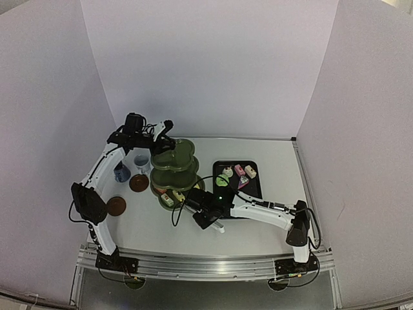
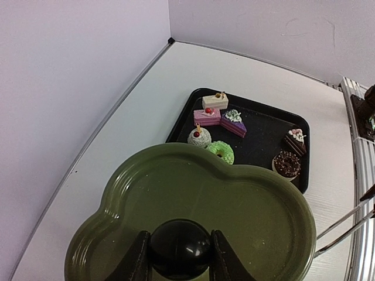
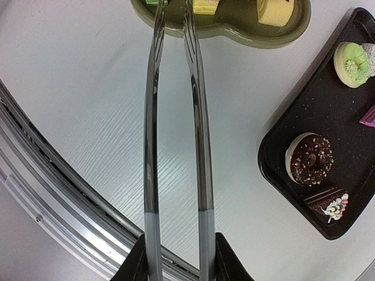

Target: Serve the afternoon tea

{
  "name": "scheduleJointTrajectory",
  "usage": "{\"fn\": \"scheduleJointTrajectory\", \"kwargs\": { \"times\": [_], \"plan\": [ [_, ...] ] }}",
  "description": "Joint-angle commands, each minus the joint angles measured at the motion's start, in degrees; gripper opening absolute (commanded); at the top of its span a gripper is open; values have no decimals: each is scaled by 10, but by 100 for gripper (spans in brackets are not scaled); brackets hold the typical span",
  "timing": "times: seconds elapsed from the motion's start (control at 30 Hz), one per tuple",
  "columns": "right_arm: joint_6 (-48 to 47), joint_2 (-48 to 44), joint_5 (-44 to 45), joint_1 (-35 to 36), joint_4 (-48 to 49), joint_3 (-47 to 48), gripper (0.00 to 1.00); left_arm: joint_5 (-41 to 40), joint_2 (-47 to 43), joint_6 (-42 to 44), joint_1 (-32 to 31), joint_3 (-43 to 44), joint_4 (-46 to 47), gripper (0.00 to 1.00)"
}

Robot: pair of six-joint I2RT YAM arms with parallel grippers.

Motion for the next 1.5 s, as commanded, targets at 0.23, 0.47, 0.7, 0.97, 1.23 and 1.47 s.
{"fn": "scheduleJointTrajectory", "kwargs": {
  "times": [0.23,0.47,0.7,0.97,1.23,1.47],
  "plan": [
    [19,-32,14,-2,14,4,29,-115,-99,-118,-21,-138,144,0],
    [22,-38,16,-2,16,0,28,-239,-128,-208,-55,-173,174,0],
    [26,-44,19,-2,20,-7,28,-335,-122,-301,-78,-156,163,0],
    [31,-54,24,-2,27,-17,28,-508,-138,-360,-144,-170,178,0],
    [35,-60,25,-2,40,-30,28,-641,-109,-474,-162,-107,103,0],
    [40,-71,27,-2,50,-45,28,-699,-92,-551,-183,-63,44,0]
  ]
}}
